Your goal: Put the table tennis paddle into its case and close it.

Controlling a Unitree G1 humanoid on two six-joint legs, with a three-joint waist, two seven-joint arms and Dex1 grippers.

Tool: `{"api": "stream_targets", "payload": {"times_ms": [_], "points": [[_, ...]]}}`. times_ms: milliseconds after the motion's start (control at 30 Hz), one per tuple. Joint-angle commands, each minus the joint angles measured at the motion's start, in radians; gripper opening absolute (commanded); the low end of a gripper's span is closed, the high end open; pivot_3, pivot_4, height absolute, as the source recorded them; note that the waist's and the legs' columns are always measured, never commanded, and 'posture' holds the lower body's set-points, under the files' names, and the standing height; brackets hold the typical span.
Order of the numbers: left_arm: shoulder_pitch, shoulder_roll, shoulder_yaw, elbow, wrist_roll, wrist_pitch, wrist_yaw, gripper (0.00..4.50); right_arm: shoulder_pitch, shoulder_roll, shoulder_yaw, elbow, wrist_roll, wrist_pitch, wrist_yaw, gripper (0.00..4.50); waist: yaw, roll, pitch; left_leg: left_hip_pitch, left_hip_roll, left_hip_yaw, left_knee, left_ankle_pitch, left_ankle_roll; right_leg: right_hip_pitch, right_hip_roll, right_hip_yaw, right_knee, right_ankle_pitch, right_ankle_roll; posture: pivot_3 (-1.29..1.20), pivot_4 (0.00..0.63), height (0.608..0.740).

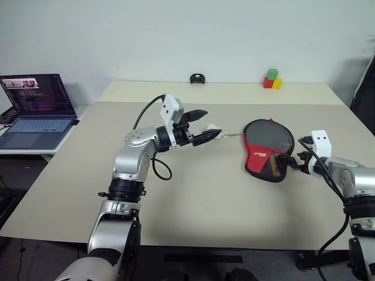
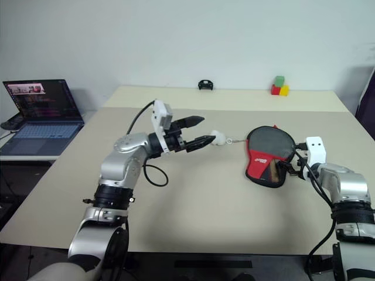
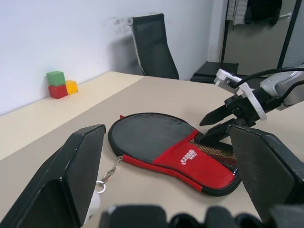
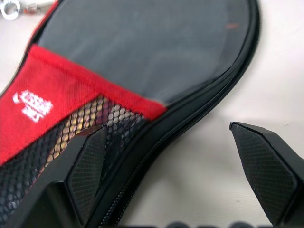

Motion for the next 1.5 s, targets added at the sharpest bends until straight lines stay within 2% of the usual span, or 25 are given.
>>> {"api": "stream_targets", "payload": {"times_ms": [33, 433, 533, 833, 933, 1100, 1267, 1500], "points": [[-0.011, 0.007, -0.008, -0.035, -0.02, -0.012, 0.005, 4.5, -0.027, 0.0, 0.01, 0.016, -0.025, -0.027, 0.028, 4.49, -0.003, 0.0, 0.0, 0.0, 0.0, 0.0, 0.0, 0.0, 0.0, 0.0, 0.0, 0.0, 0.0, 0.0, 0.0, 0.0, 0.15, 0.74], [-0.011, 0.007, -0.021, -0.013, -0.017, -0.031, 0.009, 4.5, -0.066, 0.051, 0.016, 0.121, -0.041, -0.015, 0.088, 4.49, -0.016, 0.0, 0.0, 0.001, 0.0, 0.0, 0.0, 0.0, 0.0, 0.0, 0.0, 0.0, 0.0, 0.0, 0.0, 0.0, 0.15, 0.74], [-0.007, 0.01, -0.022, -0.013, -0.013, -0.035, 0.011, 4.5, -0.088, 0.068, 0.021, 0.146, -0.046, -0.021, 0.096, 3.85, -0.018, 0.0, -0.001, 0.002, 0.001, 0.0, 0.0, 0.0, 0.0, 0.001, 0.0, 0.0, 0.001, 0.0, 0.0, 0.0, 0.15, 0.74], [0.016, 0.045, -0.031, -0.011, -0.001, -0.037, -0.004, 4.5, -0.108, 0.124, 0.026, 0.164, -0.06, -0.024, 0.098, 0.78, -0.027, -0.001, -0.001, 0.007, 0.001, 0.002, 0.001, -0.001, 0.002, 0.003, 0.0, 0.001, 0.007, 0.0, 0.0, 0.0, 0.15, 0.74], [0.034, 0.067, -0.037, -0.016, -0.003, -0.033, -0.017, 4.5, -0.106, 0.136, 0.022, 0.155, -0.06, -0.018, 0.097, 0.01, -0.029, -0.001, -0.001, 0.008, 0.001, 0.001, 0.001, -0.001, 0.002, 0.004, 0.0, 0.001, 0.008, 0.0, 0.0, 0.0, 0.15, 0.74], [0.128, 0.166, -0.038, -0.076, -0.041, 0.032, -0.103, 4.5, -0.074, 0.166, 0.016, 0.072, -0.032, 0.033, 0.101, 0.01, -0.042, 0.0, -0.001, 0.009, 0.001, 0.001, 0.0, -0.001, 0.002, 0.004, 0.001, 0.002, 0.009, 0.0, 0.0, 0.0, 0.15, 0.74], [0.238, 0.28, -0.027, -0.163, -0.094, 0.128, -0.189, 4.5, -0.009, 0.2, 0.02, -0.118, 0.026, 0.15, 0.119, 0.01, -0.042, 0.0, -0.001, 0.008, 0.002, 0.0, -0.001, -0.001, 0.002, 0.002, 0.001, 0.001, 0.008, 0.0, -0.001, 0.0, 0.15, 0.74], [0.357, 0.369, -0.02, -0.299, -0.159, 0.213, -0.231, 4.5, 0.061, 0.228, 0.041, -0.336, 0.088, 0.277, 0.134, 0.01, -0.042, 0.0, -0.001, 0.008, 0.002, -0.001, -0.001, -0.002, 0.003, 0.002, 0.001, 0.001, 0.007, 0.0, -0.001, 0.0, 0.15, 0.74]]}}
